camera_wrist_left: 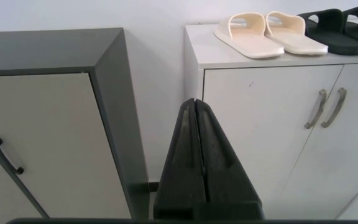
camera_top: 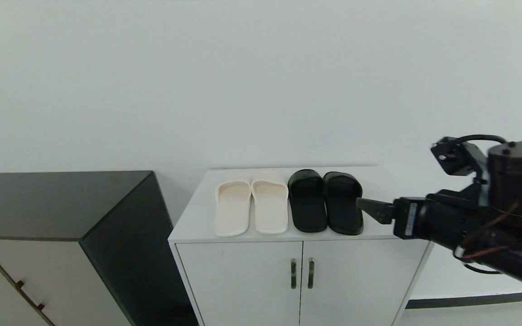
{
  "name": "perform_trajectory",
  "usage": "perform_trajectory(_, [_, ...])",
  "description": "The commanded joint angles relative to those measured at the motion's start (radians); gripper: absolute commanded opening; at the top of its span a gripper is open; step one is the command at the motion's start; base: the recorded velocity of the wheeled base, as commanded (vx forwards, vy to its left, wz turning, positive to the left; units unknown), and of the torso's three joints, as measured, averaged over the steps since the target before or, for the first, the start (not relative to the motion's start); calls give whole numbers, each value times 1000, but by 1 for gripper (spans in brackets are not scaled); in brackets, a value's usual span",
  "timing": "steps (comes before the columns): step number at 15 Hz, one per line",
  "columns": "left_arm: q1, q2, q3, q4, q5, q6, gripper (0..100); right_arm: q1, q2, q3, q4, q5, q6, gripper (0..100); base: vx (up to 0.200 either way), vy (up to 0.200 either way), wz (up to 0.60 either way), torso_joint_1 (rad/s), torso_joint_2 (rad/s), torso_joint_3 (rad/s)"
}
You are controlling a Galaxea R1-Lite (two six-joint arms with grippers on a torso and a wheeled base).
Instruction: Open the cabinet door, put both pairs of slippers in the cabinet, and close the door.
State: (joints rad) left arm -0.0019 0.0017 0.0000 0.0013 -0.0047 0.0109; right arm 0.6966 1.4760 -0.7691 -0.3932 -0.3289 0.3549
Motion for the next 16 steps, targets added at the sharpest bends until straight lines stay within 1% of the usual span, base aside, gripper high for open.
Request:
perform_trajectory(1, [-1,0,0,0,0,0,0,46,259,-151,-58,-124,1,100,0,0,0,0,0,0])
perform_trajectory(4, [-1,0,0,0,0,0,0,52,405,-275,-64,-234,-2,100,0,0,0,0,0,0])
perform_trajectory(6, [-1,0,0,0,0,0,0,38,478,-346,-62,-272,-5,100,0,0,0,0,0,0])
perform_trajectory(14, [-1,0,0,0,0,-2,0,-48,679,-542,-65,-268,-70,100,0,0,0,0,0,0])
perform_trajectory(16, [-1,0,0,0,0,-2,0,-75,722,-585,-65,-243,-96,100,0,0,0,0,0,0])
